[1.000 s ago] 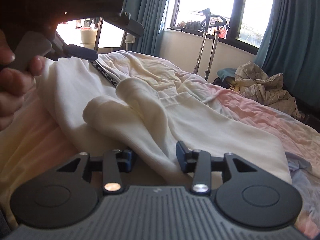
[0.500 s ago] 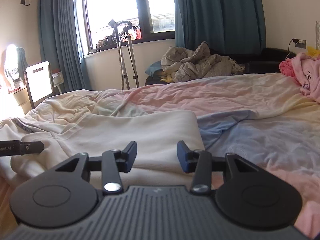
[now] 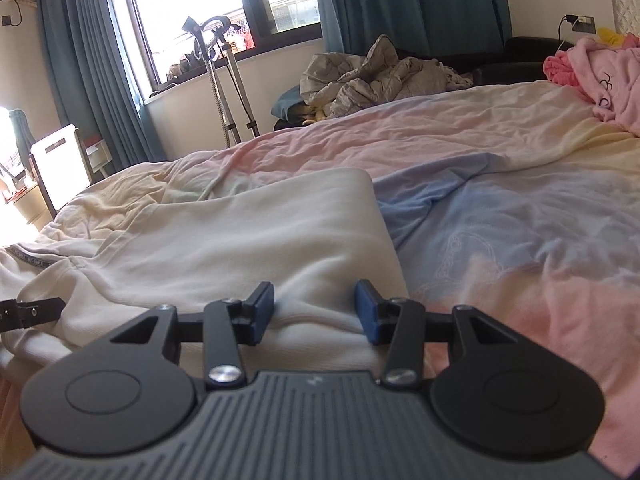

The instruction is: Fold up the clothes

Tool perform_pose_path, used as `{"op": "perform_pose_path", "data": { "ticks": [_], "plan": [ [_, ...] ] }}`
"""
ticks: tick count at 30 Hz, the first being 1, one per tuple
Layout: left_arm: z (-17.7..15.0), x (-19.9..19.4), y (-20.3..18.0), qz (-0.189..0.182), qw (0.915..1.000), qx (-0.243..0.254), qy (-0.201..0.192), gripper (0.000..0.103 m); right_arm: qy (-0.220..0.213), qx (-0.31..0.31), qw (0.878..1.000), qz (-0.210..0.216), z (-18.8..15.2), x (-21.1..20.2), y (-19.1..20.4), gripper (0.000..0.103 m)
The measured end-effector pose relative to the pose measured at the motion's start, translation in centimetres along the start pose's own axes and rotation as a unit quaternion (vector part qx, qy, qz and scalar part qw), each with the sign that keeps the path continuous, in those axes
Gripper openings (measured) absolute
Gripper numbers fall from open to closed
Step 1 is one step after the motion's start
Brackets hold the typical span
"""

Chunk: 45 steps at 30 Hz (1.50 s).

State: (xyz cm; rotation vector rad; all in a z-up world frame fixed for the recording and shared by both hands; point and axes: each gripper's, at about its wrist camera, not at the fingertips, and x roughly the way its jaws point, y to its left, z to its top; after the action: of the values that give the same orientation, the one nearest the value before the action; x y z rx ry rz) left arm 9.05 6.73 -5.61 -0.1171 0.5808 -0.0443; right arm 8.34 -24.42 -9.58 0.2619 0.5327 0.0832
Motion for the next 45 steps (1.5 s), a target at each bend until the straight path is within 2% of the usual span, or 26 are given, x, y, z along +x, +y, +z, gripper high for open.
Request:
{"op": "perform_pose_path", "data": {
  "ticks": [6, 11, 18, 22, 26, 29, 33, 36, 39, 42, 45],
  "plan": [
    [0.3, -0.5, -0.3, 0.003, 0.9997, 0.002, -0.026, 0.08, 0.002, -0.001, 1.0, -0.002, 0.2, 0.1, 0.0, 0.047],
    [0.1, 0.6, -0.1, 0.014, 0.9999, -0.005, 0.002, 0.082, 0.003, -0.002, 1.0, -0.005, 0.2, 0.2, 0.1, 0.048],
    [0.0, 1.1, 0.0, 0.016, 0.9998, -0.005, 0.012, 0.082, 0.004, -0.002, 1.0, -0.008, 0.4, 0.2, 0.2, 0.048],
    [-0.1, 1.2, 0.0, 0.017, 0.9998, -0.004, 0.014, 0.082, -0.017, 0.038, 0.999, -0.007, 0.7, -0.5, -0.8, 0.048],
    [-0.1, 1.2, 0.0, 0.016, 0.9997, -0.006, 0.015, 0.082, -0.017, 0.149, 0.989, 0.007, 0.6, -0.7, -4.2, 0.055],
    [-0.1, 1.2, 0.0, 0.016, 0.9997, -0.006, 0.015, 0.082, 0.004, 0.237, 0.971, 0.042, -0.1, 0.0, -6.6, 0.064],
    [-0.2, 1.2, 0.1, 0.014, 0.9997, -0.008, 0.016, 0.082, 0.017, 0.313, 0.946, 0.087, -1.0, 0.9, -8.6, 0.069],
    [-0.2, 1.2, 0.1, 0.013, 0.9997, -0.01, 0.017, 0.082, 0.03, 0.325, 0.94, 0.097, -1.1, 1.4, -8.9, 0.072],
    [-0.2, 1.2, 0.1, 0.013, 0.9997, -0.011, 0.017, 0.082, 0.041, 0.31, 0.946, 0.091, -0.7, 1.4, -8.4, 0.072],
    [-0.2, 1.2, 0.2, 0.014, 0.9997, -0.012, 0.017, 0.082, 0.048, 0.311, 0.945, 0.093, -0.5, 1.4, -8.1, 0.075],
    [-0.3, 1.3, 0.2, 0.015, 0.9996, -0.014, 0.018, 0.082, 0.047, 0.314, 0.941, 0.119, -0.2, 0.9, -7.8, 0.077]
  ]
}}
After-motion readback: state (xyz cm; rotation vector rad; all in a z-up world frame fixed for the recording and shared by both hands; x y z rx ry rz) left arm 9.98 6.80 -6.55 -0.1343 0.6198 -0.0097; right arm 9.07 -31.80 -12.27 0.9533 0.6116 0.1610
